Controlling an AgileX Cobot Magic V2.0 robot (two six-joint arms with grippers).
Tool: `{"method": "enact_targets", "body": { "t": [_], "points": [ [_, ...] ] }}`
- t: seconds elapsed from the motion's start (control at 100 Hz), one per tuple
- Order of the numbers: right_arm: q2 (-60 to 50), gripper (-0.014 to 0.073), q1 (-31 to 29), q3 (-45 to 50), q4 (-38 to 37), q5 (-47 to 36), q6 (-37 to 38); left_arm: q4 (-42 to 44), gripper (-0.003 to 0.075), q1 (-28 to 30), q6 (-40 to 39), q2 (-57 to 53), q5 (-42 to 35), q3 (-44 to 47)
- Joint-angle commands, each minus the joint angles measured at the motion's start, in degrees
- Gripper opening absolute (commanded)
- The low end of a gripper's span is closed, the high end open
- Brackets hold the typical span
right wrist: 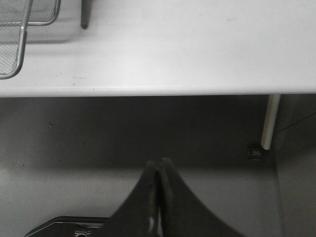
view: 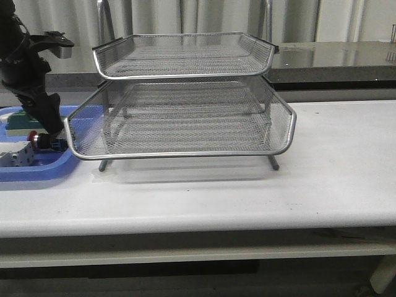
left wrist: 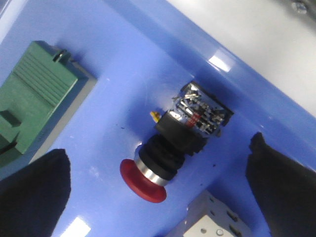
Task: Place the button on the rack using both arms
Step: 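Lower the left gripper into the blue tray and grasp the red push button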
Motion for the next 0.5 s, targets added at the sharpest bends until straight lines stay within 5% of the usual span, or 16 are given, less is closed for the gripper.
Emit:
{"method": "enact_targets", "body": {
  "t": [0.0,0.49],
  "points": [
    [-0.2,-0.0068,-0.5,-2.0,-0.1,-2.9,-0.4,-1.2,0.0697,0.1,0.2,-3.1,-1.8,-1.8],
    [-0.2,-0.0068,-0.5,-2.0,-0.1,-2.9,-0.4,-2.2,0.0696,0.1,3.4,0.0,-4.0,-1.8]
  ]
}}
